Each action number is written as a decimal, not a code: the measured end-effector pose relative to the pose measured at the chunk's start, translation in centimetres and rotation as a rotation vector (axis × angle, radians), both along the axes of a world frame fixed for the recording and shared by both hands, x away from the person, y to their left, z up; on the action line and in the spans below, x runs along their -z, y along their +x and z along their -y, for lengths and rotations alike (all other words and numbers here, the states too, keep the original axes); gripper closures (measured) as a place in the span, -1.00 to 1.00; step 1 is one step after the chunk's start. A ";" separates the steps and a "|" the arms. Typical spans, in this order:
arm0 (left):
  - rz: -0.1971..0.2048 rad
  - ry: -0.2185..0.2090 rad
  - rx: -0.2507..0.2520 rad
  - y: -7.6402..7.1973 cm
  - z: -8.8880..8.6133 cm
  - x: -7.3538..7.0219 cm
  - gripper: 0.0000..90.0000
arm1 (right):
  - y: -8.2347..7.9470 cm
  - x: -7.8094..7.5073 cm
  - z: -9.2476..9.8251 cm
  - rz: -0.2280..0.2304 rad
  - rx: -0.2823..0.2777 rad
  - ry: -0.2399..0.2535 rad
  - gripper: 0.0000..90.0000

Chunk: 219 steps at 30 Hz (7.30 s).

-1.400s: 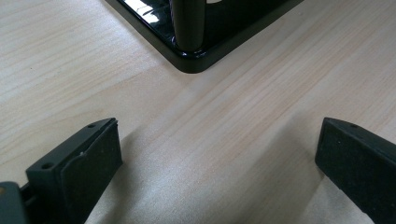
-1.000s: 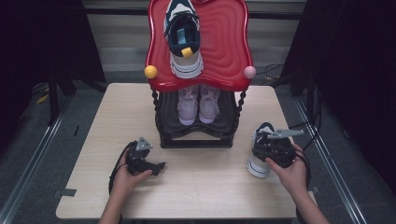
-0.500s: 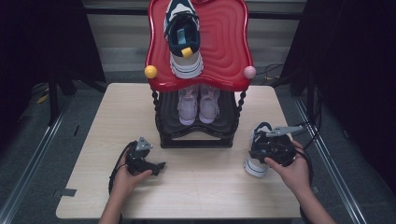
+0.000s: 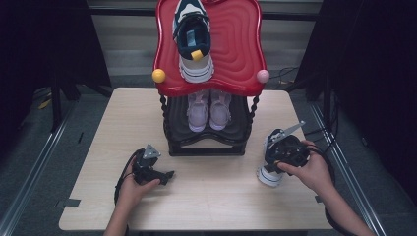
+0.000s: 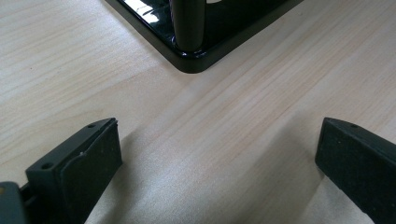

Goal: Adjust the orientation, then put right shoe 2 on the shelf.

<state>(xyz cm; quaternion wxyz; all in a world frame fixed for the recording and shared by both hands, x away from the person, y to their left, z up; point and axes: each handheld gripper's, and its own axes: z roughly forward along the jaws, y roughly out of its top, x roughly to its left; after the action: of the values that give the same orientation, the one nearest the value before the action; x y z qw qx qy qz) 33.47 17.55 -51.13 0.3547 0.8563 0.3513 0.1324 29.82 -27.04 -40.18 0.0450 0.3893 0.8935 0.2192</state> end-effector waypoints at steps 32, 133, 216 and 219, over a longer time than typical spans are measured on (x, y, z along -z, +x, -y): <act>0.000 0.002 -0.001 0.0 0.0 0.0 -1.00 | 2.0 0.5 -1.0 -0.147 -0.133 -0.190 0.14; -0.005 0.000 0.001 0.0 0.0 0.0 -1.00 | 2.8 -12.7 -2.7 -0.170 -0.429 -0.336 0.58; 0.006 0.011 -0.001 0.0 0.0 0.0 -1.00 | 9.0 -30.9 -16.6 0.207 -0.623 -0.571 0.59; 0.006 0.011 -0.001 0.0 0.0 0.0 -1.00 | 9.3 -30.5 -16.9 0.218 -0.637 -0.573 0.59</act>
<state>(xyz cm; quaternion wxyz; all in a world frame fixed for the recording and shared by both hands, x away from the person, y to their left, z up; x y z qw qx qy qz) 33.47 17.56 -51.11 0.3509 0.8577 0.3499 0.1374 39.15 -10.15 -9.70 0.1753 0.0409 0.9837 0.0053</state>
